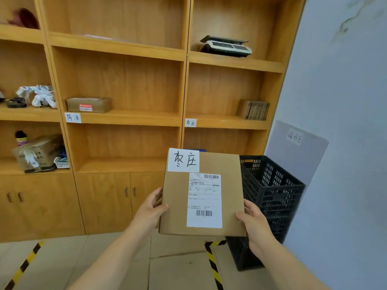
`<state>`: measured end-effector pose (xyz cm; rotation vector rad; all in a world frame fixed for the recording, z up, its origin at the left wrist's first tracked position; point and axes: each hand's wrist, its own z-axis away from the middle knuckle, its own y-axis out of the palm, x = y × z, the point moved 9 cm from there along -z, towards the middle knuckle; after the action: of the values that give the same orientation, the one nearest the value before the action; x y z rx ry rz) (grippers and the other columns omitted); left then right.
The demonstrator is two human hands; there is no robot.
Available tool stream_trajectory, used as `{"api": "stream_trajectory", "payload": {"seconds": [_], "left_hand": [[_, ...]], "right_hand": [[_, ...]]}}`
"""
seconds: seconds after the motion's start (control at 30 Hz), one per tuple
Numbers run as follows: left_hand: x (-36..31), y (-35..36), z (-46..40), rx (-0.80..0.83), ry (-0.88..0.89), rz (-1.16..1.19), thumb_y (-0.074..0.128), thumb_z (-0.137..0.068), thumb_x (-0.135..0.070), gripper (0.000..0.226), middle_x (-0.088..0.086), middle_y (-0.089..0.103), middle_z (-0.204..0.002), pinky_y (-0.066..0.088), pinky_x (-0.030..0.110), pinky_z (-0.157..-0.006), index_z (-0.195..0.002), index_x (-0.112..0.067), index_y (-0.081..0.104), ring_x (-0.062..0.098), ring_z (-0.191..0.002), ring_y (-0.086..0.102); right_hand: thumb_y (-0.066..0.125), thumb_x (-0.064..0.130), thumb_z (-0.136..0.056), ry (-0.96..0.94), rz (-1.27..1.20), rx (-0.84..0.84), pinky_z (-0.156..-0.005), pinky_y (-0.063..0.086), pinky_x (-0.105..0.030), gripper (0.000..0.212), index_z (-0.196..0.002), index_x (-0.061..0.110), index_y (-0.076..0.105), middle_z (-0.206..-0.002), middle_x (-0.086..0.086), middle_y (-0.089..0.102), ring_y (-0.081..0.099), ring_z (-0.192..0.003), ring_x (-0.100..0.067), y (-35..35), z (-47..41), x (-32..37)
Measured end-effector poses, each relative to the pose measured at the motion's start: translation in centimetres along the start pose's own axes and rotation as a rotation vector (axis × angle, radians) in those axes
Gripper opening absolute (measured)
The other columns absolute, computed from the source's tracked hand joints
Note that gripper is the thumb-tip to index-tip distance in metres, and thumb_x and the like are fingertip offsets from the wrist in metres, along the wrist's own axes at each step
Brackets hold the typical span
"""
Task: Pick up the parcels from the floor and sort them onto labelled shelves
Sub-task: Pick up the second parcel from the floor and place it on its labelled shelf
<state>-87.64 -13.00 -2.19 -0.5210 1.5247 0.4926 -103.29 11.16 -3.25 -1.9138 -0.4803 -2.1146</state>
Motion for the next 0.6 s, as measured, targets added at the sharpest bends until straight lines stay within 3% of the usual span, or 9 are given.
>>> {"api": "stream_trajectory", "payload": {"seconds": [0.13, 0.37, 0.6], "left_hand": [[-0.5, 1.4, -5.3, -0.014, 0.012, -0.005, 0.050, -0.092, -0.002, 0.050, -0.010, 0.051, -0.122, 0.037, 0.024, -0.090, -0.138, -0.020, 0.041, 0.009, -0.119, 0.045], [-0.1, 2.8, -16.7, -0.021, 0.022, -0.016, 0.048, -0.092, 0.000, 0.053, -0.006, 0.048, -0.131, 0.035, 0.025, -0.091, -0.140, -0.020, 0.038, 0.007, -0.115, 0.043], [-1.3, 3.7, -30.3, 0.010, 0.041, 0.009, 0.043, -0.091, 0.006, 0.054, -0.004, 0.051, -0.125, 0.035, 0.025, -0.087, -0.138, -0.021, 0.041, 0.010, -0.111, 0.044]], "right_hand": [[0.047, 0.001, -0.090, 0.013, -0.012, -0.001, -0.069, 0.046, -0.033, 0.042, -0.127, 0.021, 0.051, -0.114, -0.001, 0.064, 0.059, -0.098, -0.019, -0.2, -5.9, 0.3], [0.047, 0.001, -0.091, -0.012, -0.018, -0.016, -0.079, 0.048, -0.038, 0.040, -0.124, 0.022, 0.051, -0.115, -0.001, 0.063, 0.058, -0.101, -0.020, 1.0, -16.9, 1.1], [0.049, -0.002, -0.089, -0.044, -0.023, -0.060, -0.088, 0.050, -0.044, 0.043, -0.124, 0.022, 0.052, -0.117, 0.000, 0.064, 0.059, -0.108, -0.022, 3.2, -29.1, 2.7]]}}
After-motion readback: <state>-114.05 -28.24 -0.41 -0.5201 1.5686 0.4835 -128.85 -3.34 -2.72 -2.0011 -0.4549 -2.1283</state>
